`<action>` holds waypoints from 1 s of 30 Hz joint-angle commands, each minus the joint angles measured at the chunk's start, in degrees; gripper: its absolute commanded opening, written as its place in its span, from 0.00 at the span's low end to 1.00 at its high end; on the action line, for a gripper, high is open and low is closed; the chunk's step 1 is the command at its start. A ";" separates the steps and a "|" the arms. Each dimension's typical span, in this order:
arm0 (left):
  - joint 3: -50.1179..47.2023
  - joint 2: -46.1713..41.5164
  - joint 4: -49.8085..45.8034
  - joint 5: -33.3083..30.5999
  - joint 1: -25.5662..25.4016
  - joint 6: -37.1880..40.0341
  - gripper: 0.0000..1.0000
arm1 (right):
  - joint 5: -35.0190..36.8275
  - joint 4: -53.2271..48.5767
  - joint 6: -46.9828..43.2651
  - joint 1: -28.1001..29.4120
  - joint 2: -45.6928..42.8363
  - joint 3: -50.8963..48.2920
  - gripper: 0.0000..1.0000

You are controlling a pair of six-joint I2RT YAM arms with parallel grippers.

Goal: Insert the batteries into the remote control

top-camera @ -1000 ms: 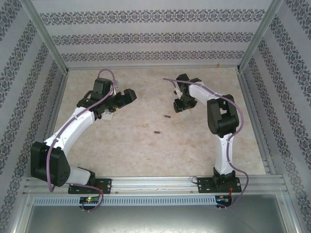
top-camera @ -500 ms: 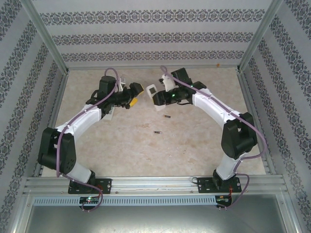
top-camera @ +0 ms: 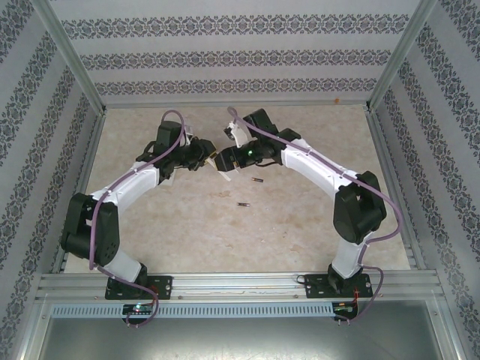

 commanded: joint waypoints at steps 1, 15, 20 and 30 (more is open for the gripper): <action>-0.86 -2.60 -2.45 -4.05 -0.70 -4.14 0.12 | 6.86 5.38 -4.61 2.07 -7.14 -3.64 0.80; 4.08 -6.11 -26.24 -15.13 -0.72 -20.28 0.13 | 39.68 49.29 -45.65 15.02 -12.75 -32.08 0.71; 4.40 -6.60 -27.06 -14.82 -0.69 -20.79 0.14 | 38.52 53.56 -45.38 15.02 -9.14 -31.41 0.45; 3.99 -9.85 -21.87 -17.03 -0.02 -18.28 0.53 | 21.66 44.86 -32.39 12.38 -11.45 -29.52 0.12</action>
